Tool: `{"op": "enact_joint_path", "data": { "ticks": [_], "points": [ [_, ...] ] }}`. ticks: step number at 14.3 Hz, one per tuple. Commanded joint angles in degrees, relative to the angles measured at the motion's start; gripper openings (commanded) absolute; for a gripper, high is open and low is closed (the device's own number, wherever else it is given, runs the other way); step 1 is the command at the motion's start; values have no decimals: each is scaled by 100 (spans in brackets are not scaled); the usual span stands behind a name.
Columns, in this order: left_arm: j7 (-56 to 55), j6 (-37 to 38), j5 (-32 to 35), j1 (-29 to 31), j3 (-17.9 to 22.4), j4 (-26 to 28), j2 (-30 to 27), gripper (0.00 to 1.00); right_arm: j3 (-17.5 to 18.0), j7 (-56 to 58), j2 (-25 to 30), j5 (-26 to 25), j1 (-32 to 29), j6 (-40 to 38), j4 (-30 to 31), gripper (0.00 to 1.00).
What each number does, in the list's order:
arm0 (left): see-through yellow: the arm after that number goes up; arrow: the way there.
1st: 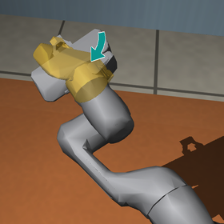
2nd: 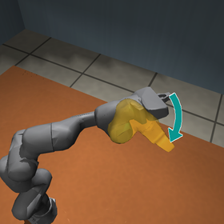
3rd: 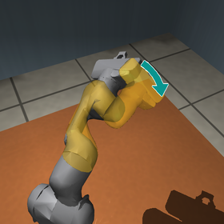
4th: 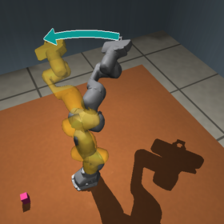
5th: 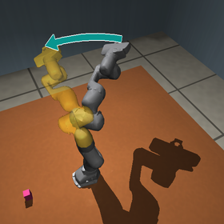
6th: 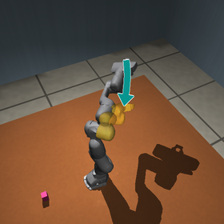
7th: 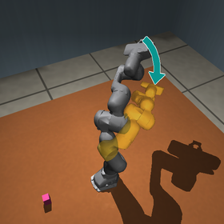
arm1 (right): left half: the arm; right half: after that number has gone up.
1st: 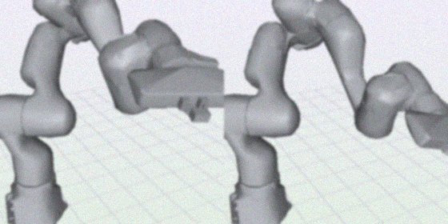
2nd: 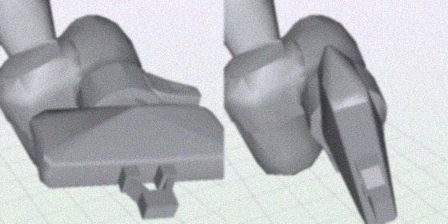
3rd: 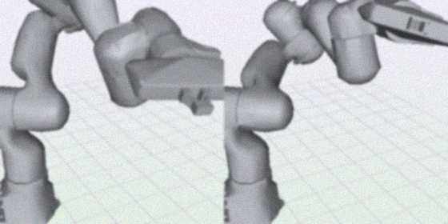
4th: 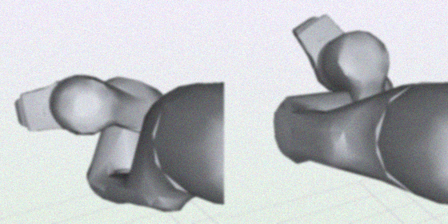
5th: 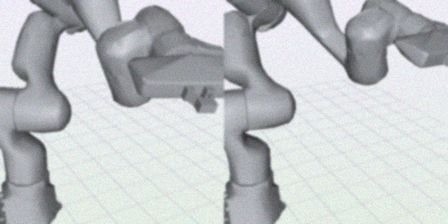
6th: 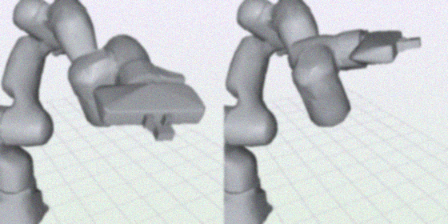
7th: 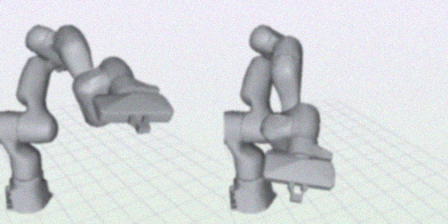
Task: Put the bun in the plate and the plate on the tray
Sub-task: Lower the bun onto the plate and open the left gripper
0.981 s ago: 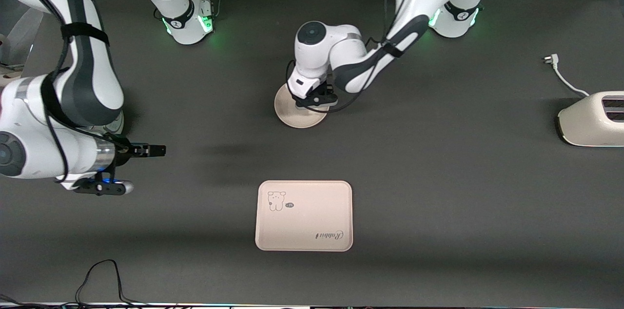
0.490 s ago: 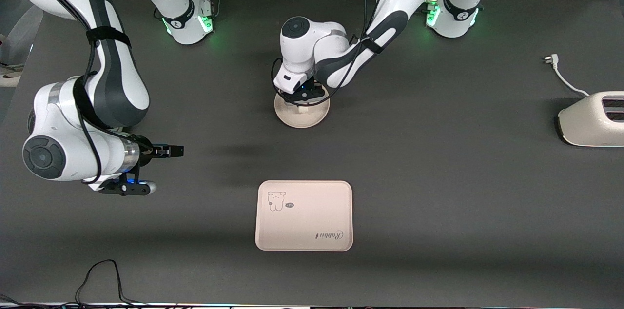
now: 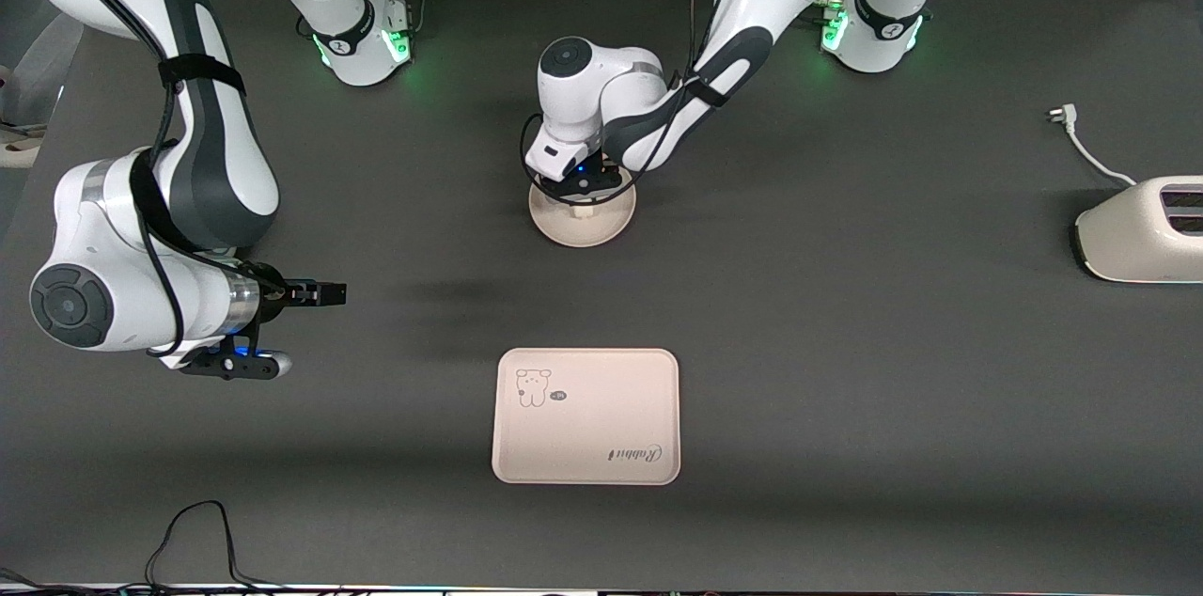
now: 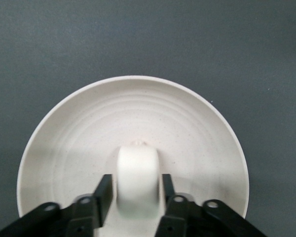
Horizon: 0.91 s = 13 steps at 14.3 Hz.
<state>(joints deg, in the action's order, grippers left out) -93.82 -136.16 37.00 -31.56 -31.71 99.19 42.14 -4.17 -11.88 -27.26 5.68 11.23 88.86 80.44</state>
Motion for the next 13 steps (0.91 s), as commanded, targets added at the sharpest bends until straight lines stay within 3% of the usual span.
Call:
{"op": "enact_joint_path", "data": {
  "ticks": [1,5,13],
  "points": [
    [-163,-7,132,-122,95,-93,5,100,-13,-147,-25,91,11,-79,-125,100],
    [-145,63,132,-44,95,-92,-56,100,-22,-156,-34,83,-7,-53,-126,100],
    [345,433,-26,729,-124,-92,-926,100,13,-473,-69,82,72,-70,-73,100]
  ]
}}
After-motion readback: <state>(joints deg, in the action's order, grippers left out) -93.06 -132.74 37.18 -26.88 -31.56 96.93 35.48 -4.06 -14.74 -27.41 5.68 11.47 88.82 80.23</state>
